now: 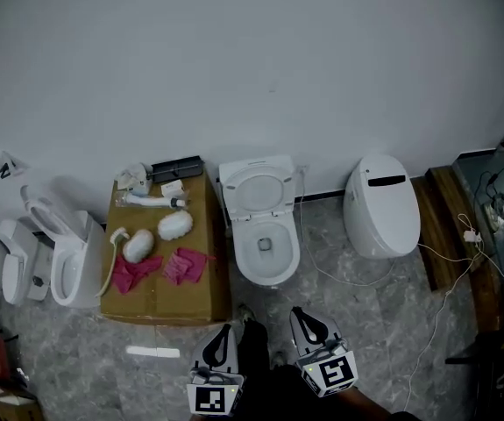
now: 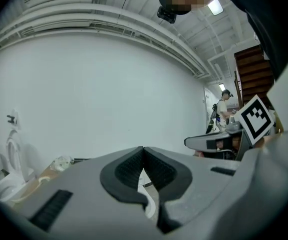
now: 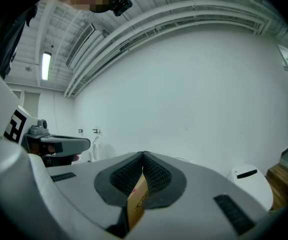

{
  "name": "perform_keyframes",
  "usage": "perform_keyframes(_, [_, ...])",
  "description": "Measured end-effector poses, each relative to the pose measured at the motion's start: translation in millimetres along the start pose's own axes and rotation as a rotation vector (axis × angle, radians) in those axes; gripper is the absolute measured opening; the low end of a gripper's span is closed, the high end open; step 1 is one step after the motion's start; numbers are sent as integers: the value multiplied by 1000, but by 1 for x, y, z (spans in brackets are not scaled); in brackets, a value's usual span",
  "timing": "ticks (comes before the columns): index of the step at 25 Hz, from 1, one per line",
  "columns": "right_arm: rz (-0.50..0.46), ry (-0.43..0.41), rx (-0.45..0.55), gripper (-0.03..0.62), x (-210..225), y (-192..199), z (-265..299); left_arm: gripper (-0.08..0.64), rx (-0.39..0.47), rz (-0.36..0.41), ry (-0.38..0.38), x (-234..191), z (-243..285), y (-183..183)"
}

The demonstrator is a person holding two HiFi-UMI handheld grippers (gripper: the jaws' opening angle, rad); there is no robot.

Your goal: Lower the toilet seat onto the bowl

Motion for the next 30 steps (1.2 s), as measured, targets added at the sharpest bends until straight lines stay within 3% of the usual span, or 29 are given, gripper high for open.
perform_keyframes(7, [-41, 1, -14, 25, 40, -22, 93, 8, 40, -14, 68, -49, 111, -23])
perform_keyframes(10, [-18, -1, -102, 25, 52, -27, 132, 8, -3, -11, 70, -77, 152, -31])
perform_keyframes(18, [-43, 43, -100, 25, 106, -35, 225, 8, -32, 4, 86, -133, 243, -47])
perform_keyframes(22, [-23, 20, -202, 25, 136, -35, 258, 8, -73, 5, 102, -139, 280, -47])
perform_keyframes(26, [-127, -29, -159, 26, 182, -21, 300, 8, -92, 21, 77, -146, 318, -44])
perform_keyframes(30, [-184, -98, -239, 27, 218, -10, 338, 9, -88, 40, 49, -155, 361, -40])
Point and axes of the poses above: the fingertips, and each gripper's own axes: z forward along the fingers, x to its right, y out of its underside, the point moved 4 cm from there along -z, backward along the fingers, and after that the axes turned 1 degree about -x, right-handed, at the moved point
